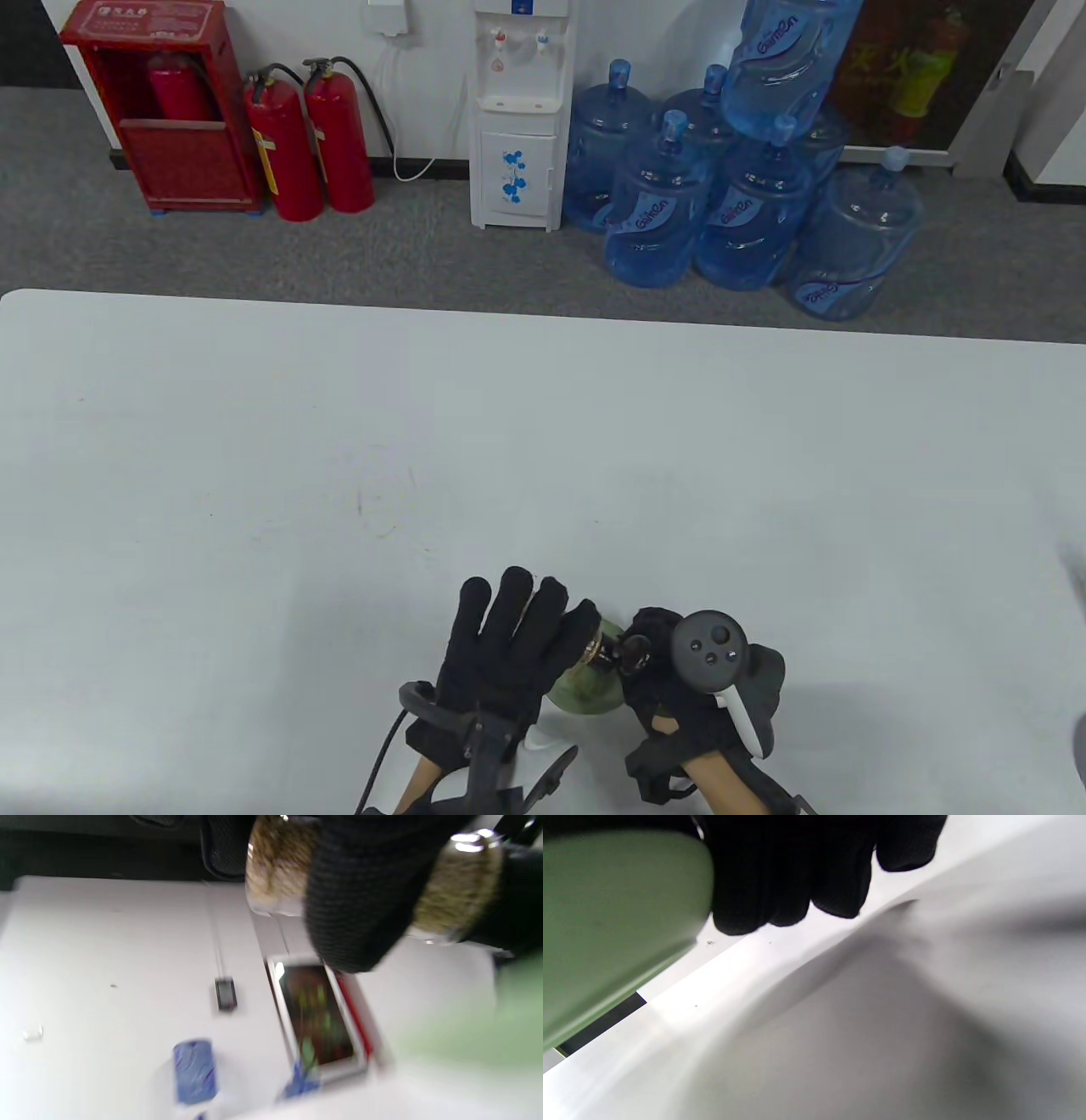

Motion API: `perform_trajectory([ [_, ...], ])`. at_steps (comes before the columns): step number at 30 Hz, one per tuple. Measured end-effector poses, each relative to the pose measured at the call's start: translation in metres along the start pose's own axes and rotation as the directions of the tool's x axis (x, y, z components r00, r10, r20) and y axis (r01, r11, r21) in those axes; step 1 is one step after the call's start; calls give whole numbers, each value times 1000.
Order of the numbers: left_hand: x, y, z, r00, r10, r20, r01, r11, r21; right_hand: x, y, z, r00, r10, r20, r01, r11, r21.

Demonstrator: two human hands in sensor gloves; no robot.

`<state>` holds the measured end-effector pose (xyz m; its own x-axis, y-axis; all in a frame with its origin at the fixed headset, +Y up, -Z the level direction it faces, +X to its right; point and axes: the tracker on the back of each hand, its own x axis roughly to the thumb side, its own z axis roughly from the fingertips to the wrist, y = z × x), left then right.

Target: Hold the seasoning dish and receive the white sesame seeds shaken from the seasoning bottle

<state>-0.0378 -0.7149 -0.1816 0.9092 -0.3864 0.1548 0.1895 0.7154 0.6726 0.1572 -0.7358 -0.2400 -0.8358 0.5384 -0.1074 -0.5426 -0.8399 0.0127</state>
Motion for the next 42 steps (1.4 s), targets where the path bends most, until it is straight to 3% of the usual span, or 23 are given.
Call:
perform_trajectory([
  [1,-2,9,2,996,-65,61,55,986,155,-1,1,-1,1000,4,-6,-4,1000,0],
  [3,-13,21,1,992,120,-50,-106,968,229,-1,0,-1,1000,-15,-14,15,1000,5],
  [4,-12,16,-1,981,176,-78,-161,972,172,-1,-1,-1,1000,-19,-11,19,1000,4],
  [6,-1,-5,0,1000,-6,-9,5,999,-38,-1,0,-1,1000,-1,-1,1,1000,0],
  [8,-9,10,-1,1000,-19,-15,21,990,136,-2,1,-1,1000,3,-6,-3,1000,0],
  [9,-17,17,-1,986,133,-103,-114,978,176,-1,-1,0,1000,-11,-8,11,1000,2],
  [11,-10,7,-3,976,191,-107,-182,979,91,0,-1,-1,1000,-11,3,11,1000,0],
  [12,-4,0,-2,997,58,-45,-58,998,14,0,-1,-1,1000,0,5,0,1000,-2],
  [14,-6,12,0,996,-83,22,79,983,163,-1,1,-2,1000,9,-7,-9,1000,1],
  [17,-14,19,-1,974,203,-96,-184,967,175,-1,-1,-1,1000,-14,-5,14,1000,1],
  [19,2,3,3,997,-56,49,54,998,39,-2,0,-2,1000,6,-2,-6,1000,-6],
  [20,-1,11,2,990,-123,64,112,981,157,-3,0,-3,1000,6,-9,-6,1000,-4],
  [23,-18,20,-2,965,234,-118,-210,960,182,-3,-2,-2,1000,-23,-13,23,1000,0],
  [25,-3,4,2,1000,28,-5,-28,999,22,-3,-2,-2,1000,-9,-8,9,1000,-6],
  [26,-3,7,3,995,-86,52,80,991,105,-3,-1,-2,1000,-5,-15,5,1000,-3],
  [28,-18,24,-1,995,47,-83,-29,978,208,-2,-1,-2,1000,-20,-19,20,1000,4],
  [30,-15,14,-3,968,226,-109,-212,969,125,-1,-3,-1,1000,-21,-6,21,1000,-1],
  [31,-3,4,1,999,41,-12,-41,999,32,-1,-2,-1,1000,-9,-1,9,1000,-6],
  [33,-4,12,2,992,-121,46,112,980,164,-1,-1,-1,1000,-4,-9,4,1000,0],
  [36,-15,18,-2,958,264,-110,-246,956,158,0,-2,0,1000,-20,-3,20,1000,2],
  [38,1,5,3,1000,3,23,-4,999,43,-1,-2,-1,1000,-5,-2,5,1000,-4],
  [39,0,10,3,990,-123,68,112,983,146,-1,-1,-1,1000,-4,-9,4,1000,0],
  [42,-16,20,-2,946,296,-130,-272,947,172,-1,-3,-1,1000,-25,-9,25,1000,3],
])
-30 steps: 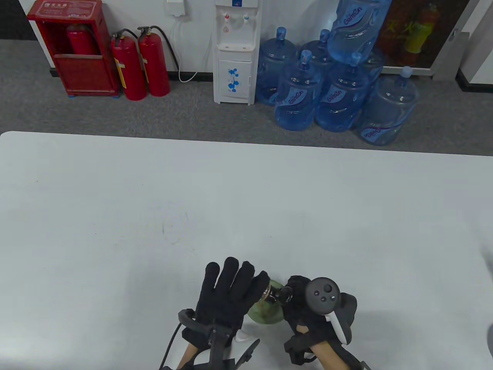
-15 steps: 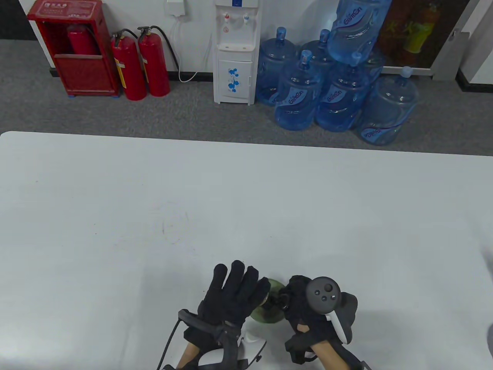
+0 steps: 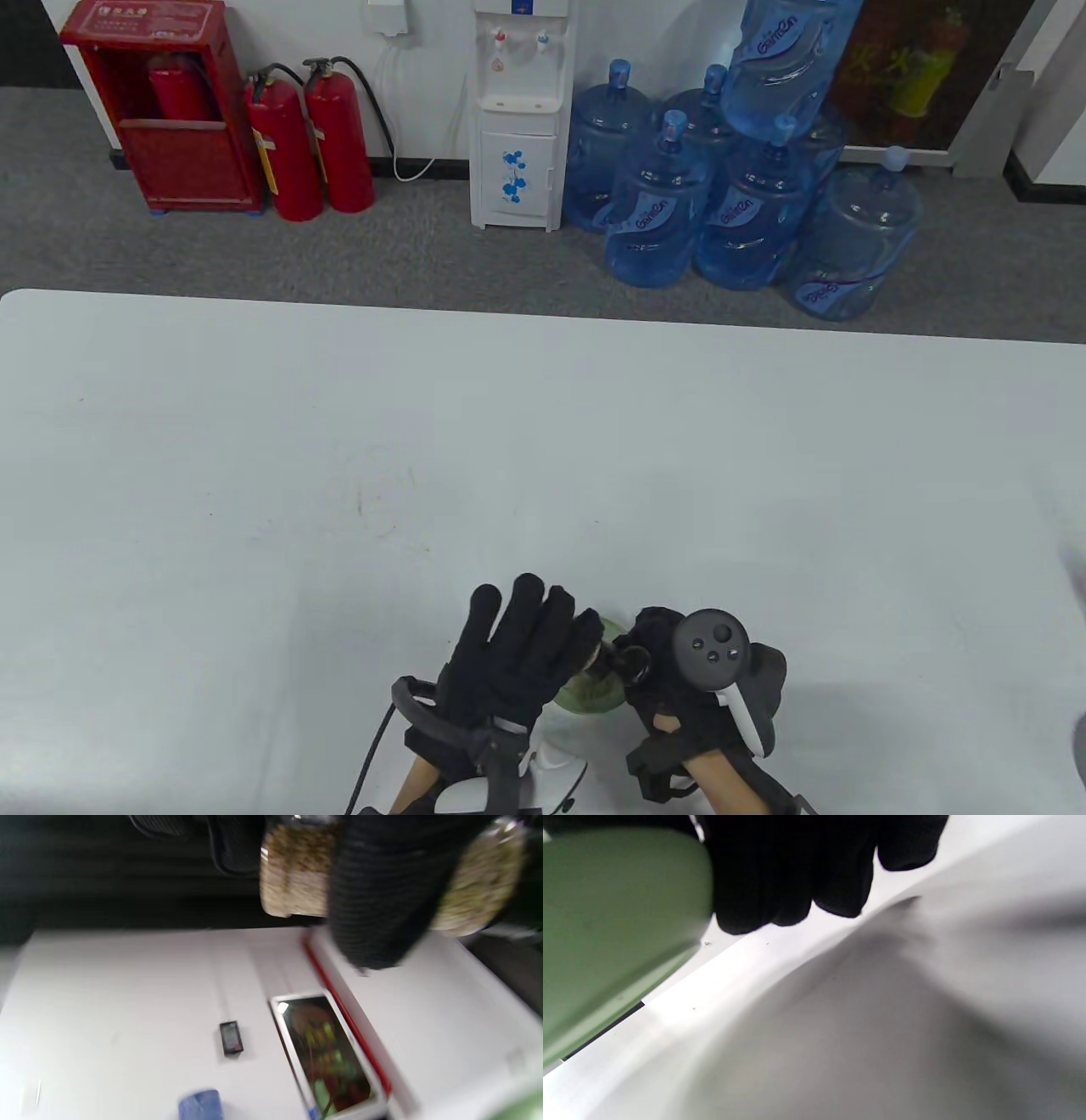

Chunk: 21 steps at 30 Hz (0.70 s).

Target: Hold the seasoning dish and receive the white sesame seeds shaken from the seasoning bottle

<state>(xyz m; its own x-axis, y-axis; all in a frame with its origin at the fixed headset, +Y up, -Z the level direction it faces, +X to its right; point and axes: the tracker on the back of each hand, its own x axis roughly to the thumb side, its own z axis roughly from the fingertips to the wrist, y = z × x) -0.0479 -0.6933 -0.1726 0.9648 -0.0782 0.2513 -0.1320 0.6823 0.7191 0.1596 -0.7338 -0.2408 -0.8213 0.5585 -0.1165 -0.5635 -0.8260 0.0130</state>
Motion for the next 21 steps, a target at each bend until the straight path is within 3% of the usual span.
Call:
perform_trajectory([
  [1,5,-11,3,998,-41,38,43,996,-76,0,0,0,1000,4,3,-4,1000,-3],
  [2,12,-19,9,959,-229,170,248,963,-103,-1,1,-1,1000,15,3,-15,1000,-6],
  [3,15,-17,11,908,-334,252,351,936,-22,-1,2,-1,1000,18,-1,-18,1000,-4],
  [4,13,-9,7,900,-372,226,364,928,77,-1,2,-1,1000,17,-5,-17,1000,2],
  [5,7,0,2,955,-270,119,262,962,80,-1,2,-1,1000,10,-6,-10,1000,6],
  [6,1,-1,-1,998,-64,3,64,998,26,0,2,-1,1000,3,-1,-3,1000,4],
  [7,3,-9,-1,1000,-17,-4,17,999,-50,1,1,-1,1000,5,4,-5,1000,2],
  [8,11,-21,4,981,-171,89,180,977,-117,1,2,-1,1000,15,8,-15,1000,-4],
  [9,14,-23,9,934,-299,193,319,944,-80,0,3,-2,1000,20,4,-20,1000,-4],
  [10,14,-15,6,897,-383,222,382,923,50,0,4,-2,1000,21,-1,-21,1000,5],
  [11,7,-3,1,949,-295,113,288,955,71,0,4,-2,1000,11,-5,-11,1000,12],
  [13,0,-9,-1,1000,-5,-29,4,999,-44,2,2,-1,1000,5,2,-5,1000,7],
  [14,4,-17,1,998,-61,6,61,993,-99,2,2,-1,1000,9,5,-10,1000,2],
  [15,9,-22,8,963,-236,128,250,963,-104,1,2,-1,1000,16,5,-16,1000,-5],
  [16,11,-16,8,914,-350,207,355,935,14,1,3,-1,1000,19,-1,-19,1000,-2],
  [17,8,-9,4,921,-350,168,343,937,72,0,3,-1,1000,14,-5,-14,1000,4],
  [18,-1,-1,0,981,-195,28,193,980,58,1,3,0,1000,3,-7,-3,1000,8],
  [19,-3,-7,-1,999,-23,-38,22,999,-29,1,2,0,1000,3,-2,-3,1000,8],
  [20,0,-14,2,999,-44,-18,42,996,-78,1,2,0,1000,11,4,-11,1000,2],
  [21,7,-20,8,972,-208,113,218,972,-85,1,2,0,1000,18,3,-18,1000,-2],
])
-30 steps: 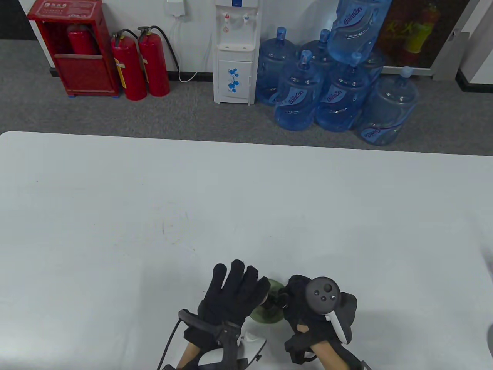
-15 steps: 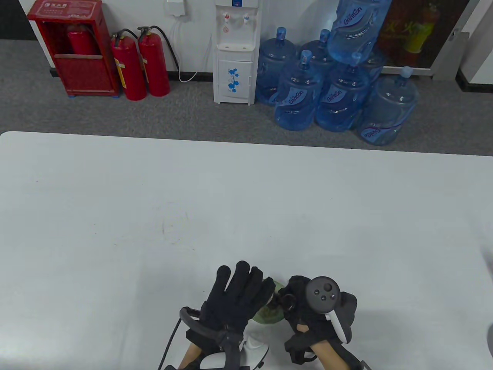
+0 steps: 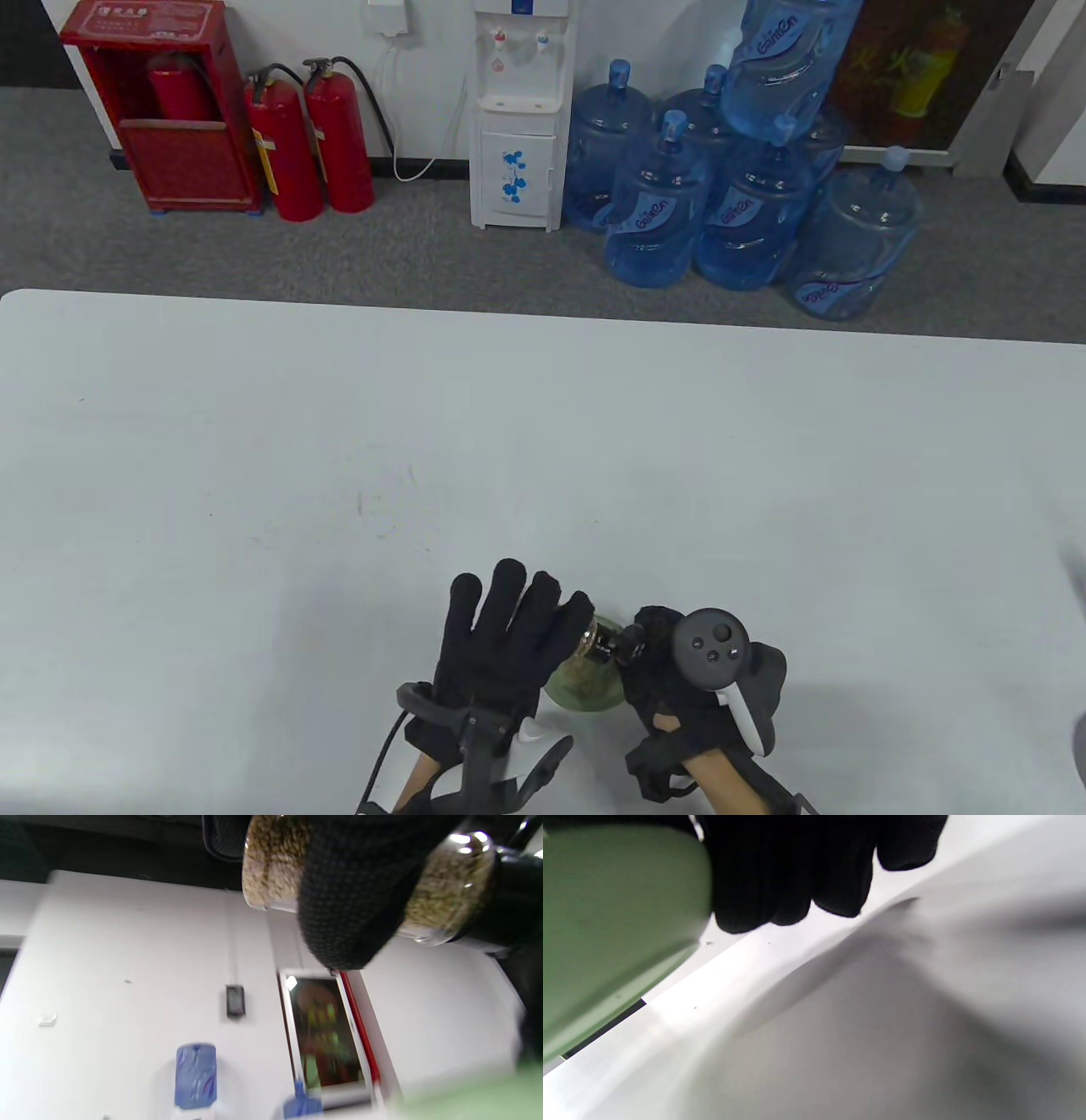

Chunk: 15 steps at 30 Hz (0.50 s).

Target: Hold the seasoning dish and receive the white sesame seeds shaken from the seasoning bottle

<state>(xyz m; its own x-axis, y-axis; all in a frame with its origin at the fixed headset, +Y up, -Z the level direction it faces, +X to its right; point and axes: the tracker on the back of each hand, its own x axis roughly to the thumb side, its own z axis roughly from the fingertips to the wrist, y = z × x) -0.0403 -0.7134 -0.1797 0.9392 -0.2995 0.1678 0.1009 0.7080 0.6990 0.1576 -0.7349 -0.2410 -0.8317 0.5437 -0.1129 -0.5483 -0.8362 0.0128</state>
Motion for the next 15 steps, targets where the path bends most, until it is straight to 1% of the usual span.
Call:
perform_trajectory([
  [1,4,4,2,984,-156,91,149,986,78,0,1,0,1000,4,-5,-4,1000,1],
  [2,1,10,0,981,-178,71,167,975,143,0,1,0,1000,-1,-7,1,1000,5],
  [3,-8,17,-4,998,-53,-31,57,987,152,0,0,1,1000,-13,-8,13,1000,9],
  [4,-13,16,-5,991,82,-103,-68,989,133,1,0,1,1000,-18,-4,18,1000,8],
  [5,-9,7,-6,977,184,-110,-180,983,43,1,-1,2,1000,-14,5,14,1000,2],
  [6,-2,1,-2,997,71,-36,-71,997,1,1,-2,2,1000,-8,8,8,1000,-7],
  [7,4,2,2,989,-120,82,116,992,46,1,-2,2,1000,-5,4,6,1000,-12],
  [8,2,10,1,974,-205,92,190,970,152,0,-2,2,1000,-10,-2,10,1000,-8],
  [9,-4,17,-1,989,-142,33,134,976,170,0,-2,2,1000,-18,-5,18,1000,-4],
  [10,-14,20,-3,993,82,-88,-68,986,153,0,-3,2,1000,-28,-3,28,1000,-4],
  [11,-14,15,-4,978,185,-99,-175,979,107,0,-3,2,1000,-26,0,26,1000,-6],
  [12,-6,5,-1,996,79,-36,-78,996,33,0,-4,2,1000,-18,4,18,1000,-14],
  [13,-1,2,3,996,-67,56,66,998,22,-1,-4,1,1000,-14,1,14,1000,-17],
  [14,0,7,3,977,-183,109,172,980,102,-1,-3,1,1000,-16,-6,16,1000,-13],
  [15,-6,16,0,988,-145,48,136,978,158,-1,-3,1,1000,-25,-10,25,1000,-7],
])
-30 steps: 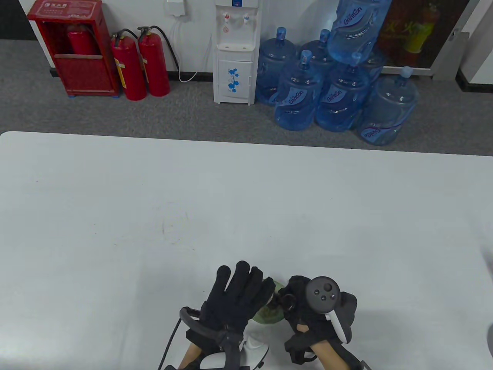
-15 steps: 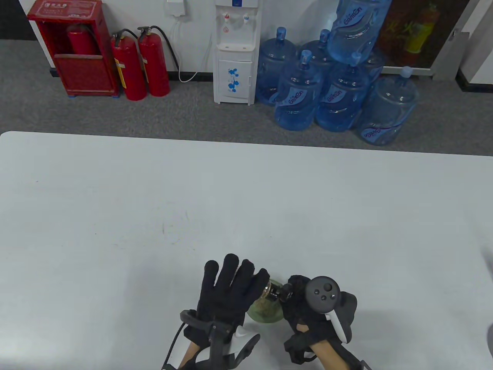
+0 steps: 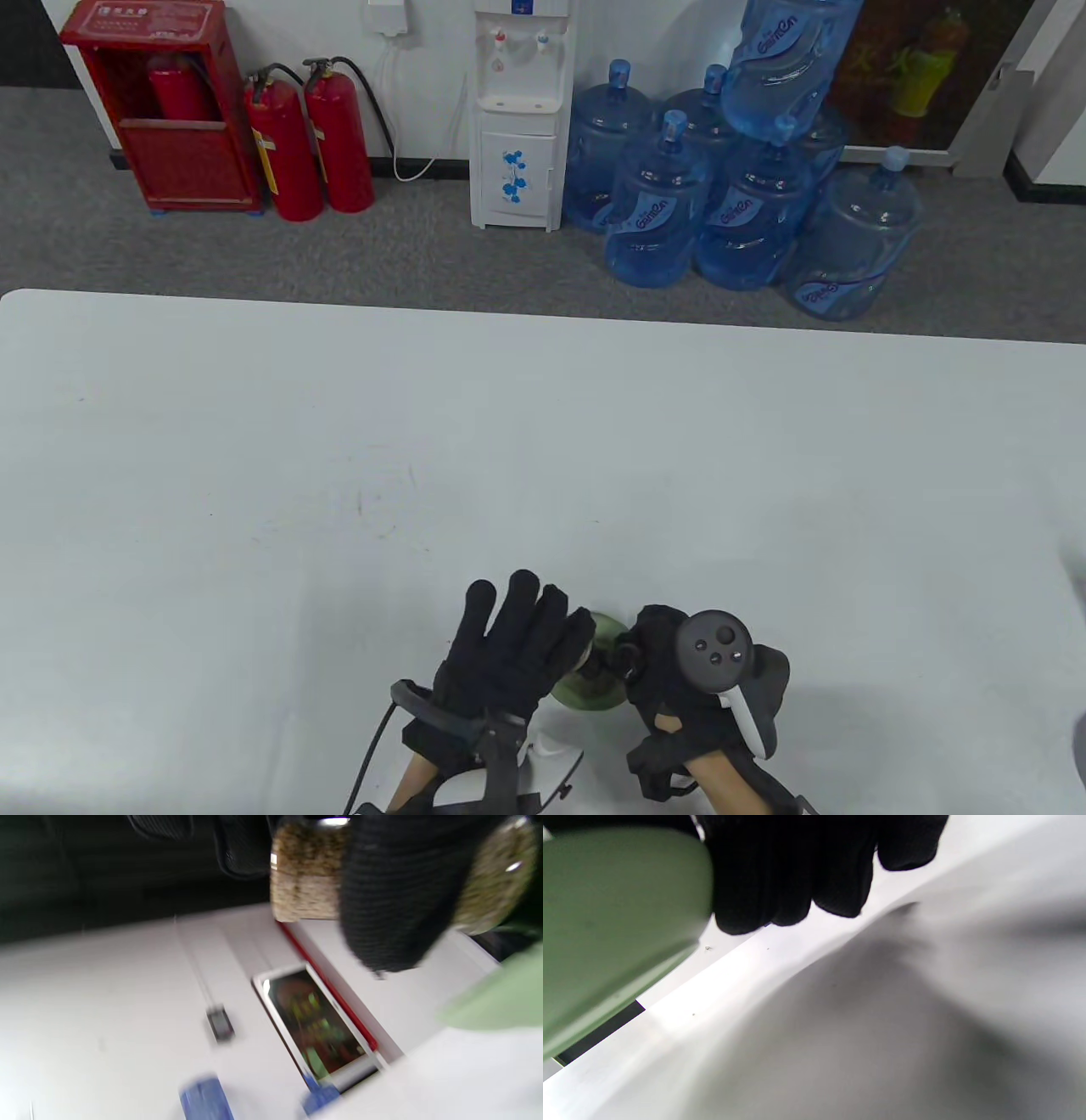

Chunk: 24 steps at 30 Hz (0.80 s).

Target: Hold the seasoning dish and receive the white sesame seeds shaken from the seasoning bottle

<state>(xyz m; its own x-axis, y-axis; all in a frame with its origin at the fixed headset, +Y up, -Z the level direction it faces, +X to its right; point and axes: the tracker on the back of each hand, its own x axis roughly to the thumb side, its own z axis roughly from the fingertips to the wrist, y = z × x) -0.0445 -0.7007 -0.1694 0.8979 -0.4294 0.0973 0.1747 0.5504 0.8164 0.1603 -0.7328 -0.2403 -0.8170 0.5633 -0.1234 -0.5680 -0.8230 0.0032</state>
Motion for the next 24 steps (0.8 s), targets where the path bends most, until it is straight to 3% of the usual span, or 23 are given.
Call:
perform_trajectory([
  [2,-13,-1,-4,931,302,-205,-312,950,-17,1,-2,0,1000,-8,8,8,1000,-5],
  [3,-7,-9,-2,926,319,-201,-340,937,-78,1,-3,0,1000,-1,14,1,1000,-11],
  [4,3,-15,3,989,137,-48,-143,977,-158,0,-3,0,1000,7,14,-6,1000,-17],
  [5,6,-14,5,998,13,57,-6,992,-123,0,-2,0,1000,8,9,-8,1000,-17],
  [6,1,-6,2,999,-23,32,24,999,-32,0,-2,-1,1000,2,3,-2,1000,-10],
  [8,-14,-1,-2,948,254,-192,-260,966,-5,1,-3,0,1000,-13,7,13,1000,-6],
  [9,-8,-11,-1,931,312,-191,-333,938,-92,1,-4,0,1000,-5,15,5,1000,-11],
  [11,3,-17,5,997,80,-8,-80,983,-163,0,-3,0,1000,9,15,-9,1000,-18],
  [12,-2,-6,2,1000,3,15,-2,999,-50,0,-3,0,1000,6,7,-6,1000,-12],
  [13,-7,0,-1,998,45,-44,-45,999,-9,0,-3,0,1000,0,4,0,1000,-8],
  [14,-13,0,-2,948,268,-175,-272,962,-1,0,-3,0,1000,-9,6,9,1000,-7],
  [15,-8,-10,-1,925,327,-192,-346,935,-77,1,-3,0,1000,-5,12,6,1000,-10],
  [16,-1,-17,1,965,226,-132,-246,956,-161,1,-3,0,1000,3,16,-3,1000,-14],
  [17,1,-18,5,998,68,-12,-69,982,-177,0,-3,0,1000,11,13,-11,1000,-17],
  [18,-1,-12,4,999,31,13,-30,995,-100,-1,-3,0,1000,11,10,-11,1000,-16],
  [20,-13,1,-1,961,228,-155,-231,973,0,0,-3,0,1000,-5,4,5,1000,-9],
  [21,-12,-4,-2,930,316,-188,-327,945,-30,0,-3,0,1000,-5,8,5,1000,-10],
  [22,-3,-14,0,958,250,-144,-270,953,-139,1,-3,0,1000,5,15,-5,1000,-12],
  [23,2,-17,4,994,101,-32,-106,976,-191,0,-2,0,1000,16,14,-16,1000,-14],
  [24,0,-9,2,999,51,6,-50,996,-79,-1,-1,0,1000,17,9,-17,1000,-13],
])
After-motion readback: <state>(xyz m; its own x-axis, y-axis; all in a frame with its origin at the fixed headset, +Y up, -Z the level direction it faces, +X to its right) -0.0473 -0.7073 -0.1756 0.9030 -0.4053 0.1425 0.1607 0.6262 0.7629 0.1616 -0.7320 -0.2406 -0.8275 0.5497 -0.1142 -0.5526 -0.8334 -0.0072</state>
